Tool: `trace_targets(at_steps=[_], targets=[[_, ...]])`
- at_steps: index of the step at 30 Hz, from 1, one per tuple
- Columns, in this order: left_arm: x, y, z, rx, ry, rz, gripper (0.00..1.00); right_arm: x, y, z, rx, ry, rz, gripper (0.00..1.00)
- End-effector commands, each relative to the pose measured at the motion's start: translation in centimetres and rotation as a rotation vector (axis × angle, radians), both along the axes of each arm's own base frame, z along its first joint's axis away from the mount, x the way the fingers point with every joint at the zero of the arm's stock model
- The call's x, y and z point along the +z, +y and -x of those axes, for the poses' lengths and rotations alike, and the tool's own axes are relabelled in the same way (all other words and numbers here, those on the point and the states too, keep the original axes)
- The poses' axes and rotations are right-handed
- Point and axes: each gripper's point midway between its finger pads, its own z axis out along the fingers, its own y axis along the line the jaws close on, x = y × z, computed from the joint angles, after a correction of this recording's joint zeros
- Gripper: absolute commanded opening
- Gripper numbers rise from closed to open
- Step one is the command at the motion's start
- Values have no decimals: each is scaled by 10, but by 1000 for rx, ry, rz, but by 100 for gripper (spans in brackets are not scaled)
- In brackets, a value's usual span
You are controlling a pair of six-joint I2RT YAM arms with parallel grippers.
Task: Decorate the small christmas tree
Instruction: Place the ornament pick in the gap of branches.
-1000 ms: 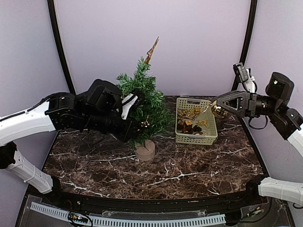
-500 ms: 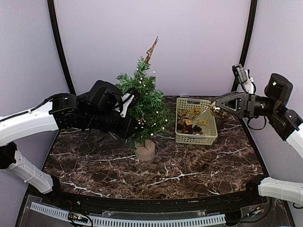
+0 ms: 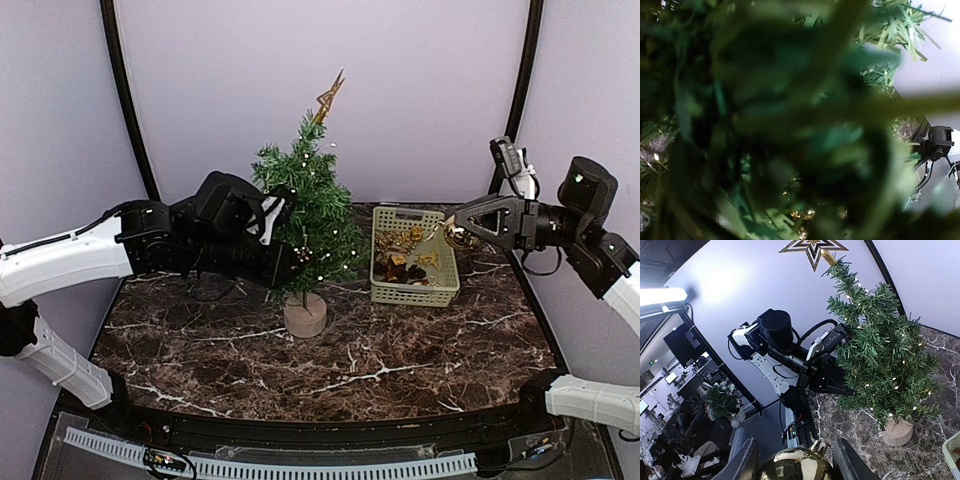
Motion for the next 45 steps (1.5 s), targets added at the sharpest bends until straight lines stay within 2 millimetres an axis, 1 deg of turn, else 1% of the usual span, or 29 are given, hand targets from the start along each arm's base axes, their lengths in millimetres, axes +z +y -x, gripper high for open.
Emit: trace_targets(at_steps=[1,2,3,4,6,11,14,17,19,22,27,32,35,42,45], targets=[[-6,6,4,4,14,19,12,5,0,1,0,-33,-18,38],[-1,7,4,4,5,36,13,5,0,0,1,-32,-18,38],[-5,8,5,5,7,34,13,5,0,0,0,-33,-20,38],[-1,10,6,6,0,47,13,5,0,0,1,-34,-20,38],[-1,13,8,9,1,53,14,5,1,0,2,-34,-21,38],[-7,18,11,16,13,54,15,5,2,-2,5,-29,-24,38],[-13,24,10,41,15,40,16,7,2,-2,5,-31,-28,38],[-13,27,8,64,11,38,17,7,2,-2,5,-29,-29,38],[-12,25,7,60,8,42,20,8,2,-2,6,-31,-30,38],[-10,23,7,51,3,45,29,9,2,-1,7,-31,-31,38],[1,26,11,36,-16,74,39,9,1,-1,8,-31,-32,38],[10,34,19,16,-22,102,49,9,1,-1,7,-32,-32,38],[10,39,24,11,-13,95,56,10,1,-1,5,-35,-34,38],[10,48,30,8,2,70,64,9,1,-1,0,-30,-33,38],[13,53,34,5,5,74,65,9,1,0,-7,-31,-30,38]])
